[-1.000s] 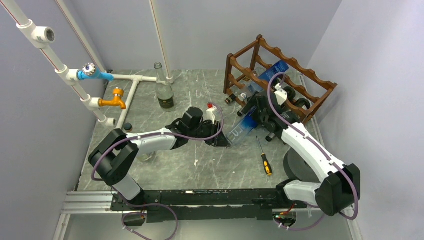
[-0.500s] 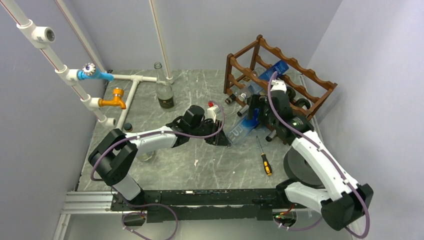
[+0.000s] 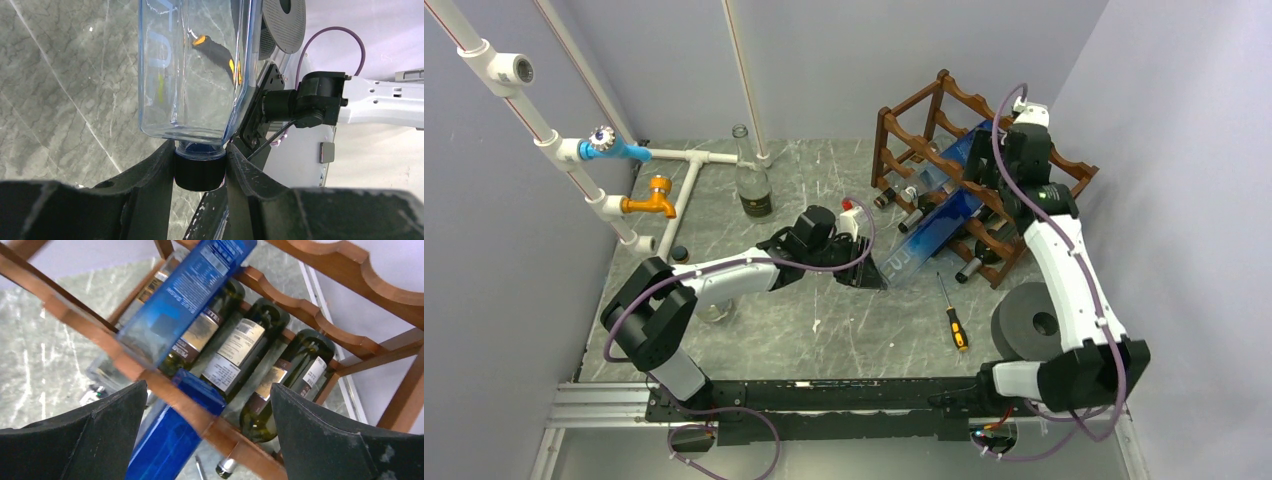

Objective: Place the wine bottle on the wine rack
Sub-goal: Place the wine bottle in the wine rack.

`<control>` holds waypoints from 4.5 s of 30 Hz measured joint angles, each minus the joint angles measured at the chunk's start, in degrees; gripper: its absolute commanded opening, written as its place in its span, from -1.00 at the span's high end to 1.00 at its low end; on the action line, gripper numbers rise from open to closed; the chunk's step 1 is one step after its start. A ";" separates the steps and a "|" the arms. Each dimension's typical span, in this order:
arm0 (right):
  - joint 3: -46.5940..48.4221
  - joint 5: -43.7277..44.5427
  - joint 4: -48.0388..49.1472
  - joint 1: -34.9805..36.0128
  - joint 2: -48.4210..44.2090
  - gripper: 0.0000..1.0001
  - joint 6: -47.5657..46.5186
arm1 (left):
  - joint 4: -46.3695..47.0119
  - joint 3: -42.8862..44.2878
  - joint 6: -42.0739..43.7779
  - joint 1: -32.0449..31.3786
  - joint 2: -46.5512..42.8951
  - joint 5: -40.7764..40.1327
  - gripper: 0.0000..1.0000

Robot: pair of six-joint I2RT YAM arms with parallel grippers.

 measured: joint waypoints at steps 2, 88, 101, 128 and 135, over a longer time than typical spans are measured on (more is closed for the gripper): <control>0.57 -4.09 -1.03 -3.28 2.62 -0.90 -1.18 | -0.63 0.42 0.02 0.00 0.00 0.04 1.00; -8.41 -0.98 0.09 5.33 0.63 0.06 -8.15 | -10.88 37.00 7.65 4.17 22.84 -1.46 1.00; -8.44 -0.98 0.09 5.33 0.63 0.06 -8.46 | -9.20 32.70 7.41 4.09 21.03 -1.22 1.00; -8.83 -0.98 0.55 5.33 0.44 0.09 -8.66 | -4.59 34.32 2.43 4.09 23.74 0.02 1.00; -9.03 -1.01 0.76 5.33 0.31 0.09 -8.85 | -3.52 34.53 1.36 3.87 24.65 0.66 1.00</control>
